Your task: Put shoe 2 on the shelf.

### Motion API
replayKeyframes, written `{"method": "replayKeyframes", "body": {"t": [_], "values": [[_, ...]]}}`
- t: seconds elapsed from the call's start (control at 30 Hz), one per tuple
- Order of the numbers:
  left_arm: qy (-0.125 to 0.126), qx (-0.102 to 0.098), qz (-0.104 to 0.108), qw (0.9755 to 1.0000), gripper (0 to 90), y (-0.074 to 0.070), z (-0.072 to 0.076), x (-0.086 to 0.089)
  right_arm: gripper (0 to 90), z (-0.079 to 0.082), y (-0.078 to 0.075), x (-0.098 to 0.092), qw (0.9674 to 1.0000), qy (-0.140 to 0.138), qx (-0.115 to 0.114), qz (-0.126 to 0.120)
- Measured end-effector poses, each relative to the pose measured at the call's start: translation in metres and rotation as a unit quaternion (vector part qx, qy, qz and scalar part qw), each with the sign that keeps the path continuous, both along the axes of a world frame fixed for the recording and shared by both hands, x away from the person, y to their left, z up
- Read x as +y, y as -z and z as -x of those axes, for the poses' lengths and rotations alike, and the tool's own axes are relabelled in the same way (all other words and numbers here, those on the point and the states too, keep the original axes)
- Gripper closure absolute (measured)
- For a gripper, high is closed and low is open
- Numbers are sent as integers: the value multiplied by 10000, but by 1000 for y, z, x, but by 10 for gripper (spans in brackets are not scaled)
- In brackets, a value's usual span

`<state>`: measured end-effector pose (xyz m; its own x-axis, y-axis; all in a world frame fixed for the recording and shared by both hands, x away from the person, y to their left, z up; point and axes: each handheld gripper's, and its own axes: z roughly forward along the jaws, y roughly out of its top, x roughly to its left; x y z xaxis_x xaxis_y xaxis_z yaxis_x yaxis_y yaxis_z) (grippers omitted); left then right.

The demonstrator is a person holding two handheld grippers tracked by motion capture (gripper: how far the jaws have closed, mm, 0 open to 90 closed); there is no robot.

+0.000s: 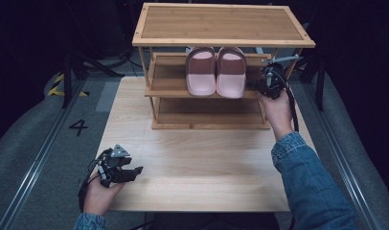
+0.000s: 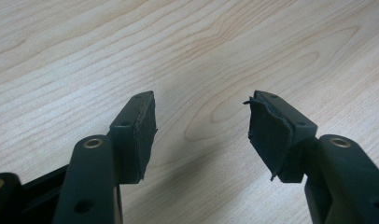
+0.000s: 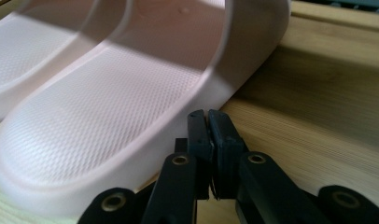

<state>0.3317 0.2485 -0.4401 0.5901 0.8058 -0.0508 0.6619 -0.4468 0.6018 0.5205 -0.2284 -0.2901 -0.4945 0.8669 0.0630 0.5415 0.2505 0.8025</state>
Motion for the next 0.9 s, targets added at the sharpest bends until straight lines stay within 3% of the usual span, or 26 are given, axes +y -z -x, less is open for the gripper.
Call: {"method": "replayKeyframes", "body": {"t": [0.27, 0.33, 0.37, 0.4, 0.47, 0.5, 0.6, 0.73, 0.8, 0.87, 0.9], "values": [[91, -62, -28, 9999, 411, -3, -6, -5, 830, 33, -18, -23, 9991, -356, -187, -158], [120, -80, -52, 9999, 411, -4, -8, -7, 814, 51, -22, -37, 9988, -457, -156, -101], [120, -80, -52, 9999, 411, -4, -8, -7, 814, 51, -22, -37, 9988, -457, -156, -101], [133, -92, -36, 9999, 411, -5, -10, -8, 805, 66, -24, -49, 9986, -502, -170, -28], [69, -32, -20, 10000, 411, -5, -10, -10, 798, 71, -24, -53, 9985, -515, -176, -5], [147, -103, -74, 9998, 411, -6, -12, -10, 788, 77, -24, -59, 9984, -530, -189, 25], [183, -91, -171, 9996, 409, -5, -17, -13, 733, 100, -18, -84, 9985, -530, -111, 111], [217, -65, -185, 9996, 408, -5, -21, -16, 686, 112, -9, -99, 9986, -482, -92, 195], [240, -59, -217, 9995, 407, -4, -23, -16, 640, 121, -1, -110, 9986, -444, -110, 252], [203, 18, -255, 9995, 405, -1, -25, -17, 557, 134, 17, -124, 9990, -398, 7, 209], [203, 18, -255, 9995, 405, -1, -25, -17, 557, 134, 17, -124, 9990, -398, 7, 209]]}}
